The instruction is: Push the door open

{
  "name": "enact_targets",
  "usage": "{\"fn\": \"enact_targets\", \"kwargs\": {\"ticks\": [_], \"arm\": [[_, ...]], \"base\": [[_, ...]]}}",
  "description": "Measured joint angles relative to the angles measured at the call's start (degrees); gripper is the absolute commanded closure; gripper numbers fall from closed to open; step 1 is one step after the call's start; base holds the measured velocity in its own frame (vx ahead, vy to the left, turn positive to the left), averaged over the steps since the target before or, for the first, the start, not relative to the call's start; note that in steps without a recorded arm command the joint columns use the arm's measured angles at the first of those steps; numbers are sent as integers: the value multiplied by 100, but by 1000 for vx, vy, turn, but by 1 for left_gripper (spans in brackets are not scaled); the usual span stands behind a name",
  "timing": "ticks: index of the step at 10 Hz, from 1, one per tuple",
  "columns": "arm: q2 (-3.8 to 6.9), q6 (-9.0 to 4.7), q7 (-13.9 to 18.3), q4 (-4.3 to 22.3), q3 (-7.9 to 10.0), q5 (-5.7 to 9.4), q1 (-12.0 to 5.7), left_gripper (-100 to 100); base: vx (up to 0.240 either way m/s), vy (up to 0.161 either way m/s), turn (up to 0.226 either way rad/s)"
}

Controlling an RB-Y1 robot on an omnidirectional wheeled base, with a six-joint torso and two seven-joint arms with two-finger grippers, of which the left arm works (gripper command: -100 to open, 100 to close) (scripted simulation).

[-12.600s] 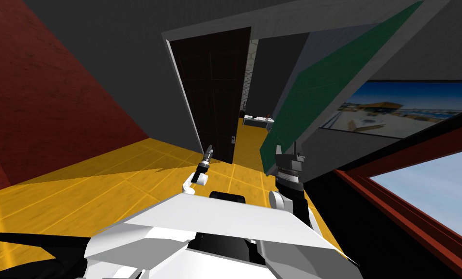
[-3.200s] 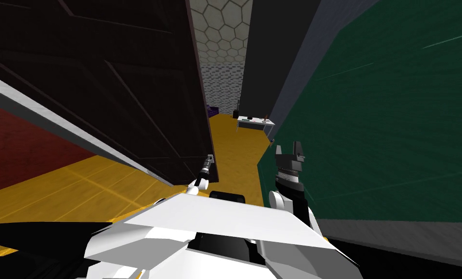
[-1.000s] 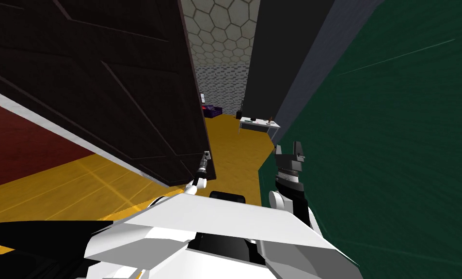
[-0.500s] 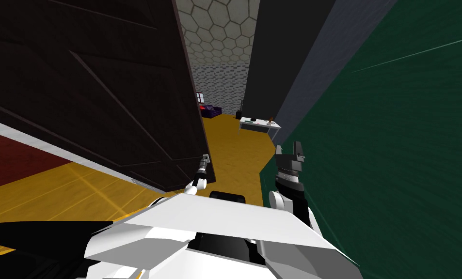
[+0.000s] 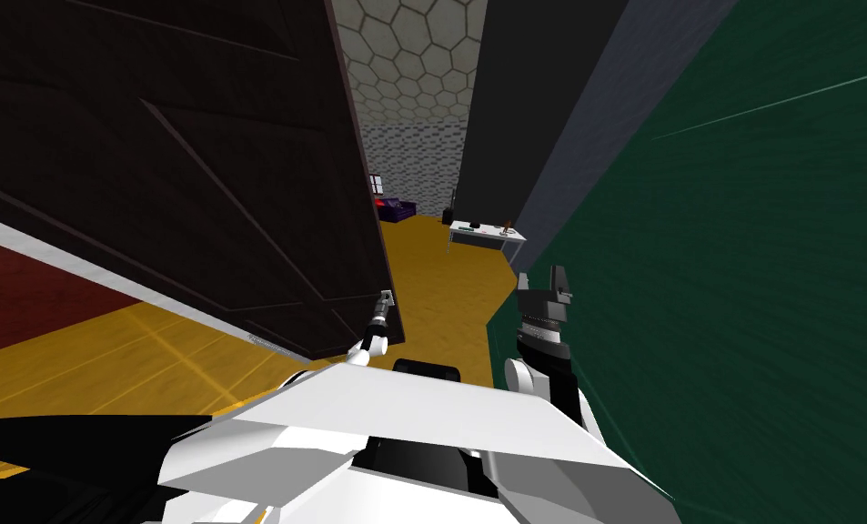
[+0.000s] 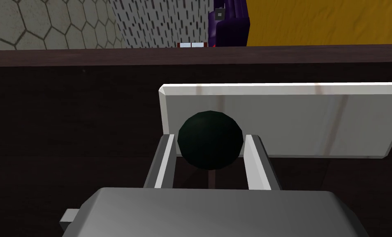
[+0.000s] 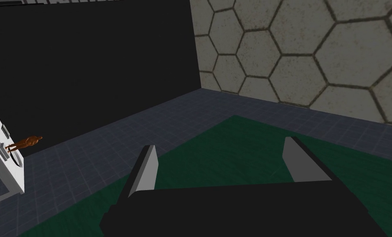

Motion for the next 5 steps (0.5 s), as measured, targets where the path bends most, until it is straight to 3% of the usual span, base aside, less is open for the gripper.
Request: {"fn": "enact_targets", "kwargs": {"ticks": [3,4,5], "arm": [[12,18,37,51,20,-21,30,100],[15,72,38,-78,32,-28,84,100],[43,37,57,20,49,-31,25,100]], "base": [[167,-10,77],[200,-10,79],[211,-15,94]]}}
